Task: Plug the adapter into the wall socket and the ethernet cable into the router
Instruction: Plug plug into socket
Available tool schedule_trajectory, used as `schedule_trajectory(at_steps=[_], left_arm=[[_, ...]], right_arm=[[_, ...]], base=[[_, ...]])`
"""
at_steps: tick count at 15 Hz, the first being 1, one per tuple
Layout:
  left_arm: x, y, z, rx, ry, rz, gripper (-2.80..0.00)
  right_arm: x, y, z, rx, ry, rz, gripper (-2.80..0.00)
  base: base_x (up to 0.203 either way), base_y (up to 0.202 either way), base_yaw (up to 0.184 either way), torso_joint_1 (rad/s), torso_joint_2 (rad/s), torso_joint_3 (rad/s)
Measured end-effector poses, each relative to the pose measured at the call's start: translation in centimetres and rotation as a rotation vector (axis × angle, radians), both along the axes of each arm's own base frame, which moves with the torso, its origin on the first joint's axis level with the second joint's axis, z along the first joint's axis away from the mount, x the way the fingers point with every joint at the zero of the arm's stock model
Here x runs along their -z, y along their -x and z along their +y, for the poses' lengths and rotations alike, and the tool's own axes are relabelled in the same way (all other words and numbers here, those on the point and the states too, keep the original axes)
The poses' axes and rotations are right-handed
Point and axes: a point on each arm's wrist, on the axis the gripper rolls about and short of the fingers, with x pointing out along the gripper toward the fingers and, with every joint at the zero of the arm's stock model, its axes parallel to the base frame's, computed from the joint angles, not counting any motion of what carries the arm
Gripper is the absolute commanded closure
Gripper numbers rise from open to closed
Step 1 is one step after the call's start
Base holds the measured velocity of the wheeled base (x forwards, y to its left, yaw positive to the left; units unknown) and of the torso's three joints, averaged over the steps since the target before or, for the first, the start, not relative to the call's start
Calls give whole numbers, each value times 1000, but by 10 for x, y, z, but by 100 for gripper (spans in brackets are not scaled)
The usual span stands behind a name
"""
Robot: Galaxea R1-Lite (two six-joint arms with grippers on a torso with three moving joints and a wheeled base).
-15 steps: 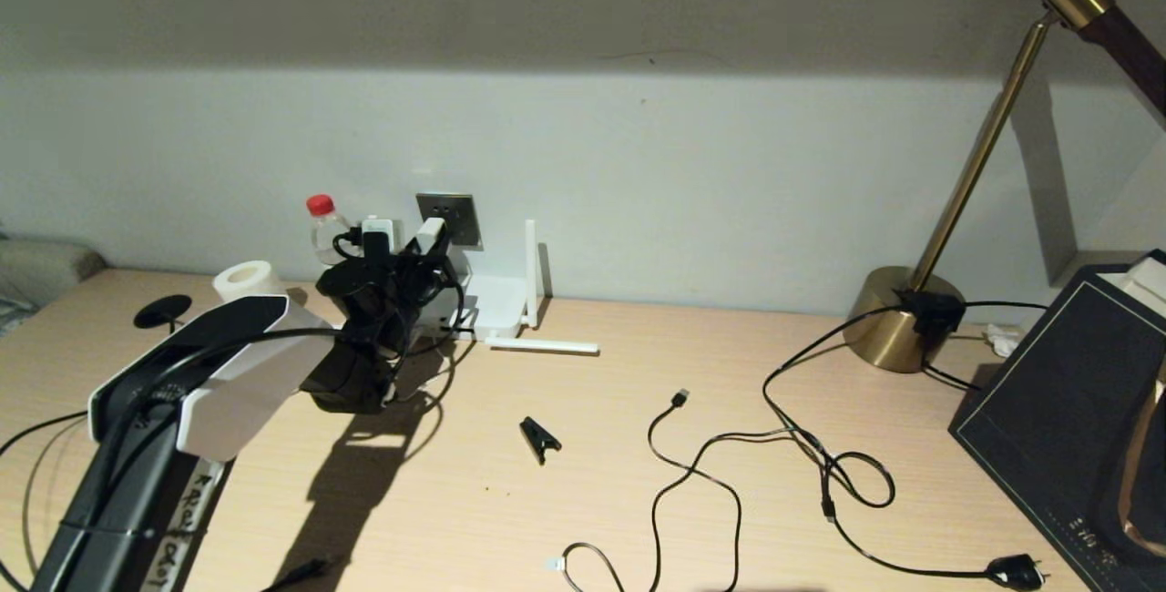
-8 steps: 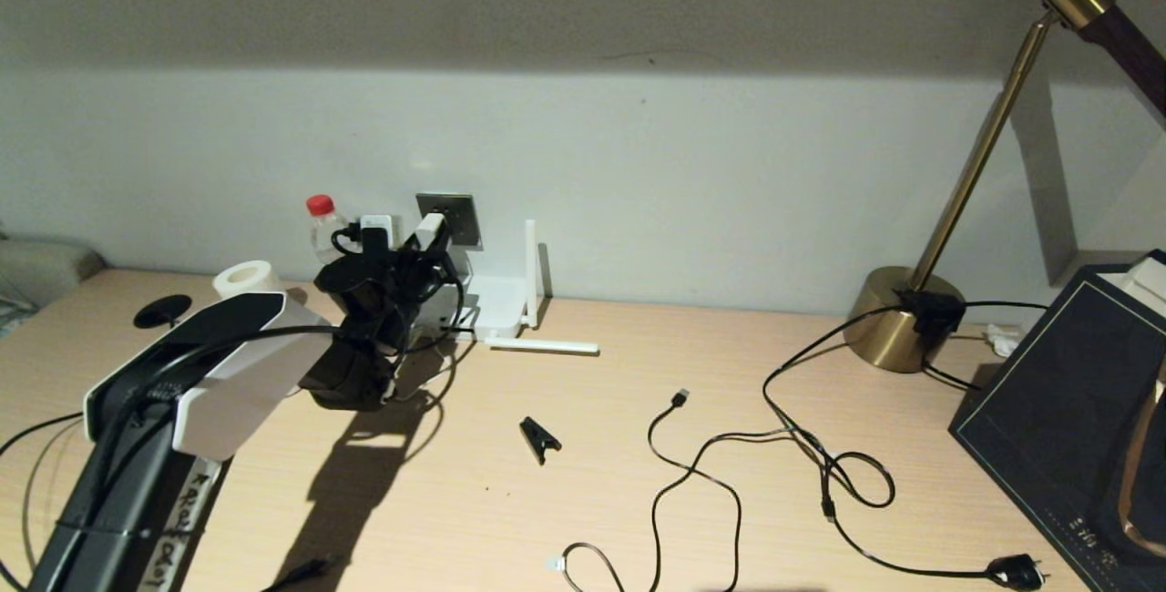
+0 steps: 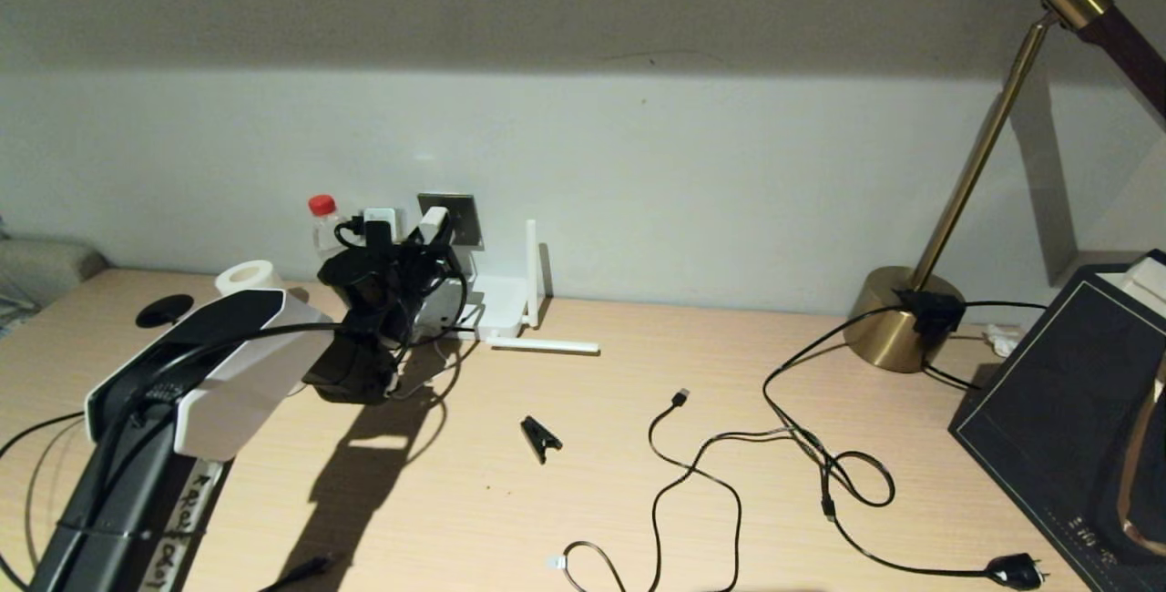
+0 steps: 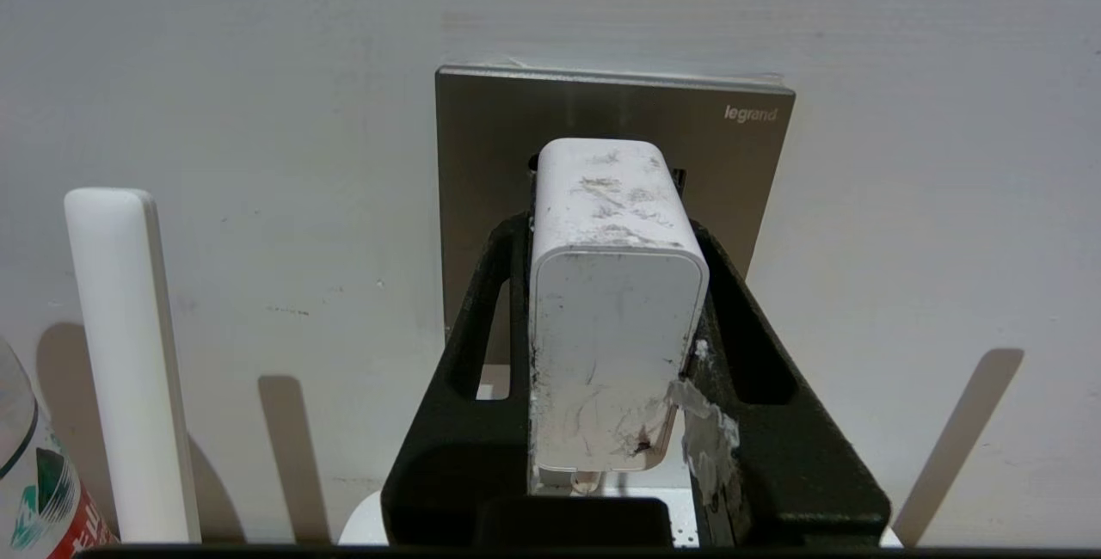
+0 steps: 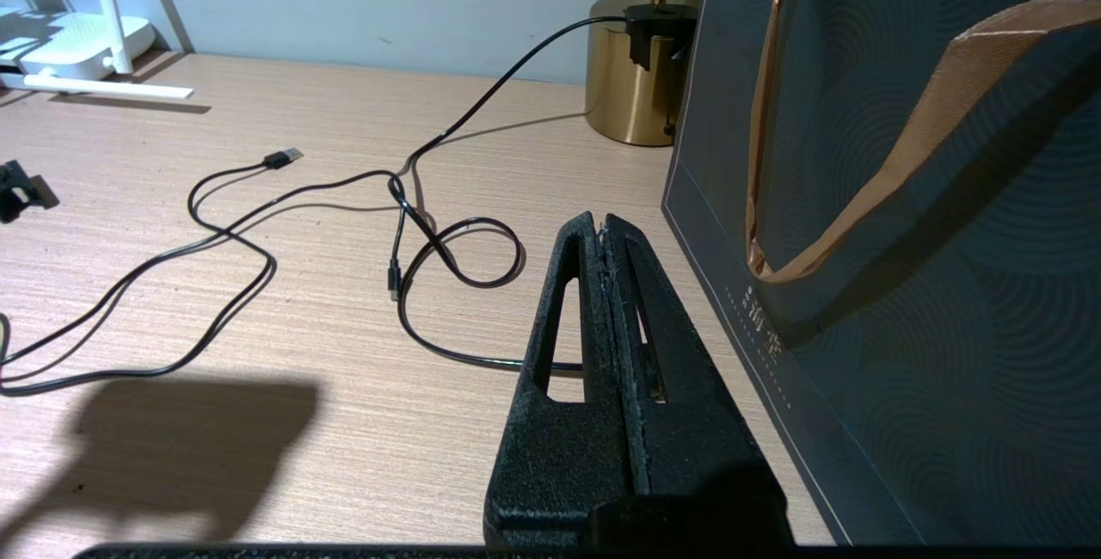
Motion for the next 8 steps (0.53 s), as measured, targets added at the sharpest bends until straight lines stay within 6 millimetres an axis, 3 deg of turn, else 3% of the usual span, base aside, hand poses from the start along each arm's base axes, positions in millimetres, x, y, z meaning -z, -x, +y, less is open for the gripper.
schedule_trajectory(at_steps=[8], left_arm=[[0,-1,0,-1,0,0,0]], right_arm=[[0,0,0,0,0,0,0]], base=[[0,0,0,0,0,0]])
